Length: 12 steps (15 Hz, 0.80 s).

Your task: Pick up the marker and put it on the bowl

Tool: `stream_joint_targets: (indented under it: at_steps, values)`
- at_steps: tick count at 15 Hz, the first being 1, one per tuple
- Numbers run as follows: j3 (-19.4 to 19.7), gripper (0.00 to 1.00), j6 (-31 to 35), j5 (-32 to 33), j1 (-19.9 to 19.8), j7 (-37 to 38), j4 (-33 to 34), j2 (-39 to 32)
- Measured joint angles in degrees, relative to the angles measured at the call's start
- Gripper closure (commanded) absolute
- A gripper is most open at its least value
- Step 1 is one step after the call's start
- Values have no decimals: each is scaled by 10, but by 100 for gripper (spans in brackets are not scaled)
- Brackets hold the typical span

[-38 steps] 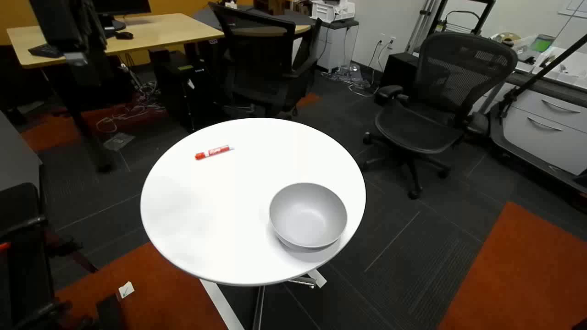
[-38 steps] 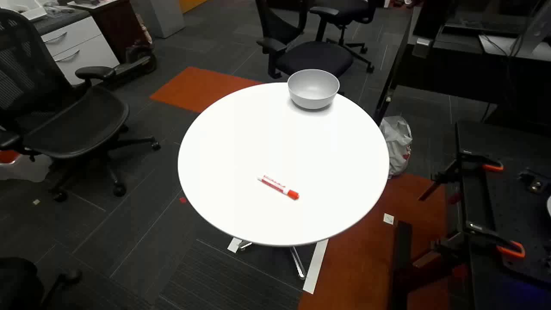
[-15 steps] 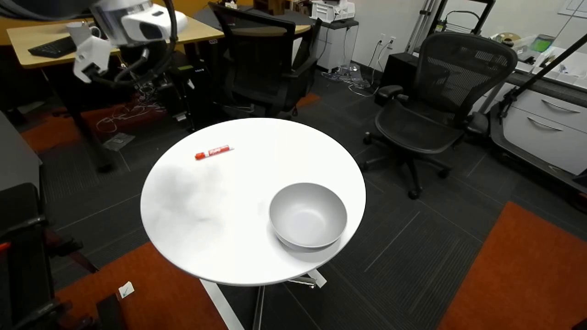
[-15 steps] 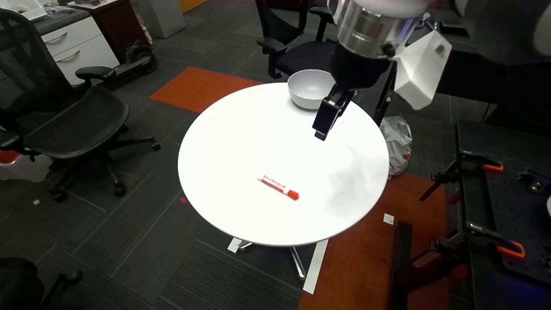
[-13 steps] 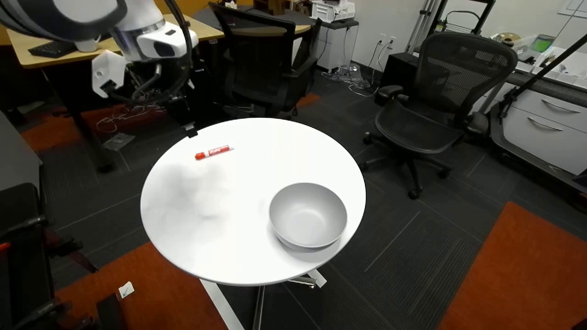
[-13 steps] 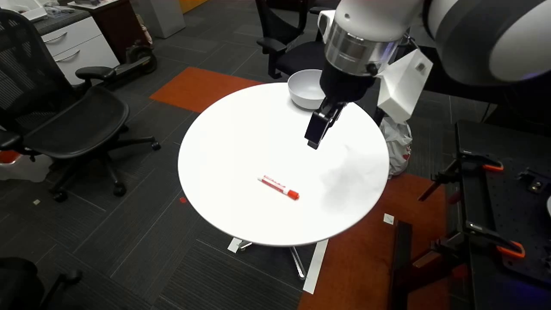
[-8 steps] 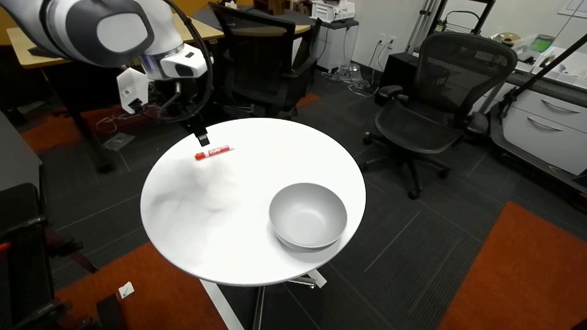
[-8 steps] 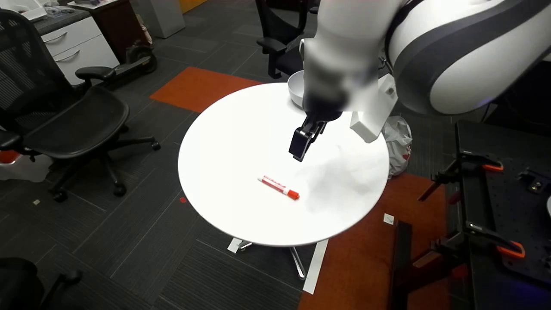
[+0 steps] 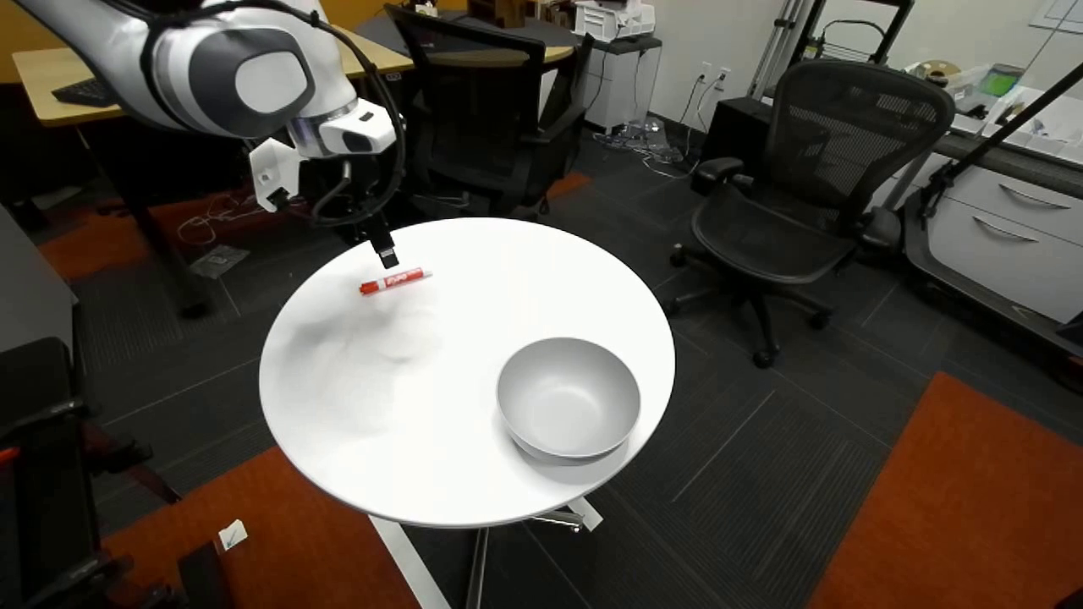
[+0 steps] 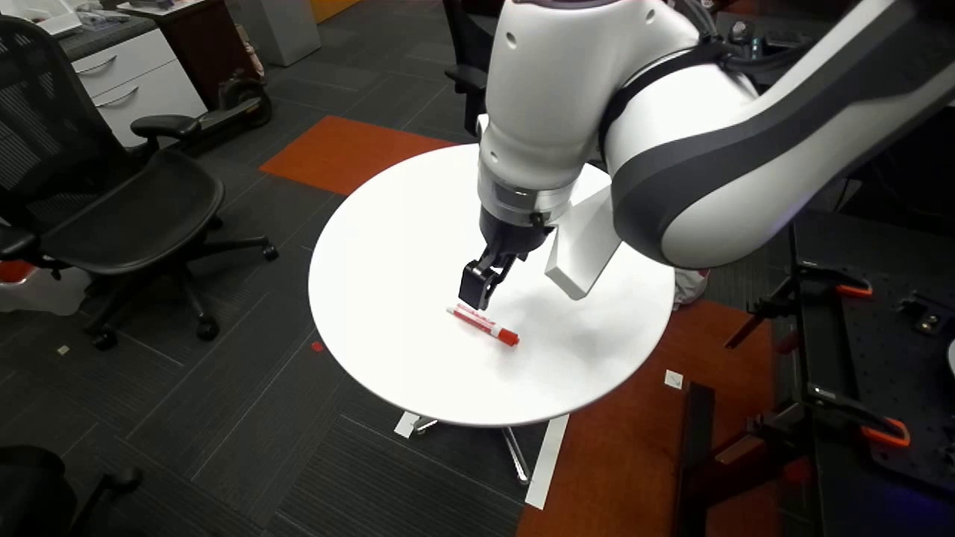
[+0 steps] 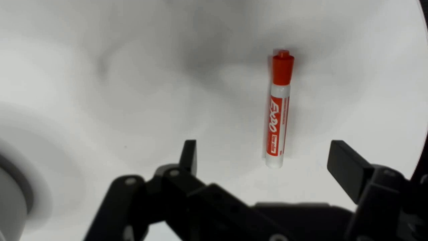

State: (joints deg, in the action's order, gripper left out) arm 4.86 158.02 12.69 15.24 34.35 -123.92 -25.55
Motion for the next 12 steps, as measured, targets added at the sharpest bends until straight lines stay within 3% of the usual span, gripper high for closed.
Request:
stream_joint_targets:
  at_steps: [12]
  values:
    - [25,0,0,-28,22,0,90,-109]
